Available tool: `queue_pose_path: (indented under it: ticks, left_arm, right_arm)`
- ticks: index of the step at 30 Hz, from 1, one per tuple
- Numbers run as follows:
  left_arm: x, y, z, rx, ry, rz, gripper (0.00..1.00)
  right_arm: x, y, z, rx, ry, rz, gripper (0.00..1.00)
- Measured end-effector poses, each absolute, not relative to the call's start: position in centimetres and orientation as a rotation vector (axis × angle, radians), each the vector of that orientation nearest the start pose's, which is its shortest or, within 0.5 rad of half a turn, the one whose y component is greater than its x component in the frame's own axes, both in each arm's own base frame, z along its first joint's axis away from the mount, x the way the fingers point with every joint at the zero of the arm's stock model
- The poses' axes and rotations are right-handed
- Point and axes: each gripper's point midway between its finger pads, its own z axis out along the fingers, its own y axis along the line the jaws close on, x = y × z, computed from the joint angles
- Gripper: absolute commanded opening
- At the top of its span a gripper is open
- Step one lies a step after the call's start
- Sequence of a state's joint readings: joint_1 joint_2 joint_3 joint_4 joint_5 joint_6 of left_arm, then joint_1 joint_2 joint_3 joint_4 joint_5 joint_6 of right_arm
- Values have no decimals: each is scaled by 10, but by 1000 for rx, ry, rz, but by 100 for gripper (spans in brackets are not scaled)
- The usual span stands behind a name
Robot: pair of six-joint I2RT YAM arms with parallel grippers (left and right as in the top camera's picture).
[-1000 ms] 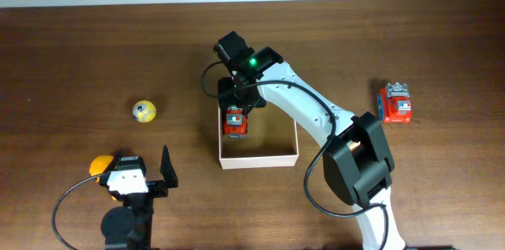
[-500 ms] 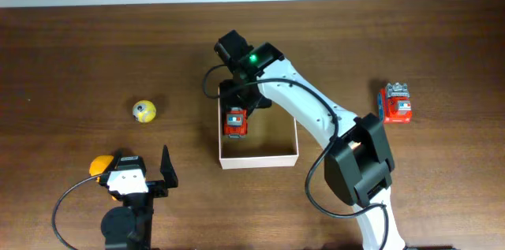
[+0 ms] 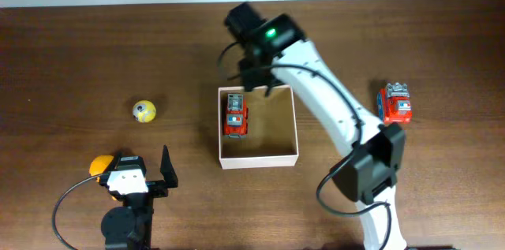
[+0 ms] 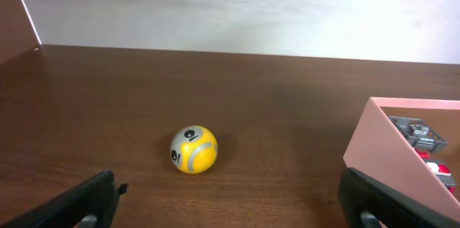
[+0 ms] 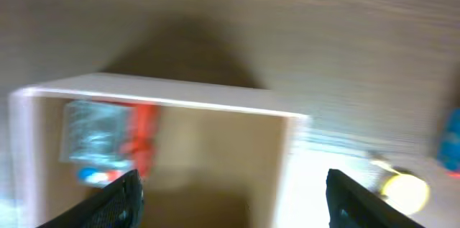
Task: Pack container
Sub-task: 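Raise the right gripper out of the box and move right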
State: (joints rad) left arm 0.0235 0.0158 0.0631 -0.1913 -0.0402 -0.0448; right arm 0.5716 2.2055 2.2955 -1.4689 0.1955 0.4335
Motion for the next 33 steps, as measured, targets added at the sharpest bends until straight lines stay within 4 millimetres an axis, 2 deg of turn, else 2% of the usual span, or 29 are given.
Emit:
queue_pose_path:
  ticks: [4,6,14,21,25,33]
  left_arm:
    - [241,13,154,-88,1712,19,99]
    - [241,13,154,-88,1712,18,99]
    - [241,13,154,-88,1712,18,99]
    - [241,13,154,-88,1712,19,99]
    - [241,13,154,-88,1712,19,99]
    - [241,13,154,-88,1712,19,99]
  right_arm:
    - [420,162,184,-22,2877,-237,77]
    - [426,123,186,84,2891,-297,77]
    - [425,0,186,403,2948,-434,77]
    - [420,-65,186,429,2989,-452,78]
    - [415,-97,183,424,3024,-384,78]
    - [416,-119,176,368,3034,-204,82]
